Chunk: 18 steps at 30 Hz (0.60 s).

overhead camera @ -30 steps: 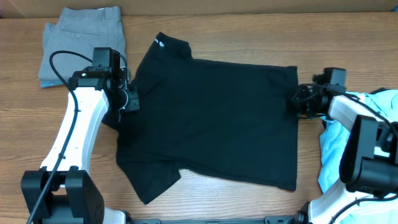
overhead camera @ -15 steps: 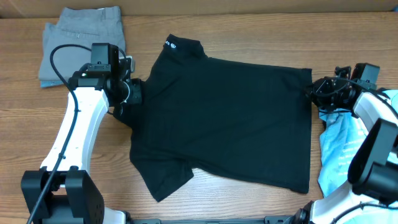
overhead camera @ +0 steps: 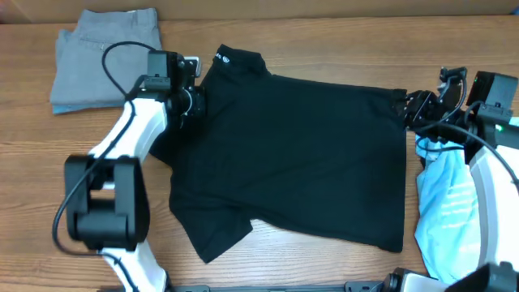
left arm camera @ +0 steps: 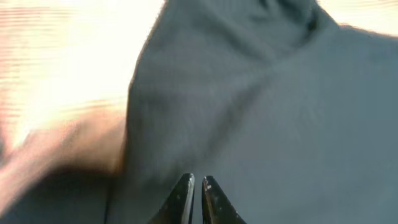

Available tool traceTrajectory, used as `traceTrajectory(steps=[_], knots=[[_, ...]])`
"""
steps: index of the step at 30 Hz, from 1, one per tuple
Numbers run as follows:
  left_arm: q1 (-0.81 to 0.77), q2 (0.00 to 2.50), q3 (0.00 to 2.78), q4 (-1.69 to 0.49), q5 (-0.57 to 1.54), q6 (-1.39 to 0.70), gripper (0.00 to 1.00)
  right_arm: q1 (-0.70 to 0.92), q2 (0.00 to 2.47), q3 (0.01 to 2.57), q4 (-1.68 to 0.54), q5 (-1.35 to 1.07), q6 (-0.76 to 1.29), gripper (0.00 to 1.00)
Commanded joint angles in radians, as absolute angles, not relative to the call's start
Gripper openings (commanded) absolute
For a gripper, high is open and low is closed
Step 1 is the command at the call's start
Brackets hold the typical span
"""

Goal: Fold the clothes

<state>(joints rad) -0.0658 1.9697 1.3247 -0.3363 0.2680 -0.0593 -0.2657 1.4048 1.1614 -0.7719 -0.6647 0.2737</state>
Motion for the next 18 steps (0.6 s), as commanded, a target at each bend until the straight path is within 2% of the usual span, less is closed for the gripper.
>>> traceTrajectory(steps=[1, 8, 13, 18], knots=[[-0.066, 2.061, 1.336, -0.220, 0.289, -0.159, 0.07, -0.224, 1.338, 1.187, -0.823, -0.675, 0.233, 0.31], [-0.066, 2.204, 1.336, -0.075, 0.268, -0.182, 0.08, -0.190, 1.319, 1.187, -0.901, -0.669, 0.227, 0.31], [-0.050, 2.292, 1.346, 0.009, 0.135, -0.285, 0.11, -0.176, 1.319, 1.187, -0.916, -0.667, 0.228, 0.31], [0.001, 2.306, 1.396, 0.076, 0.162, -0.383, 0.10, -0.173, 1.319, 1.187, -0.950, -0.620, 0.231, 0.32]])
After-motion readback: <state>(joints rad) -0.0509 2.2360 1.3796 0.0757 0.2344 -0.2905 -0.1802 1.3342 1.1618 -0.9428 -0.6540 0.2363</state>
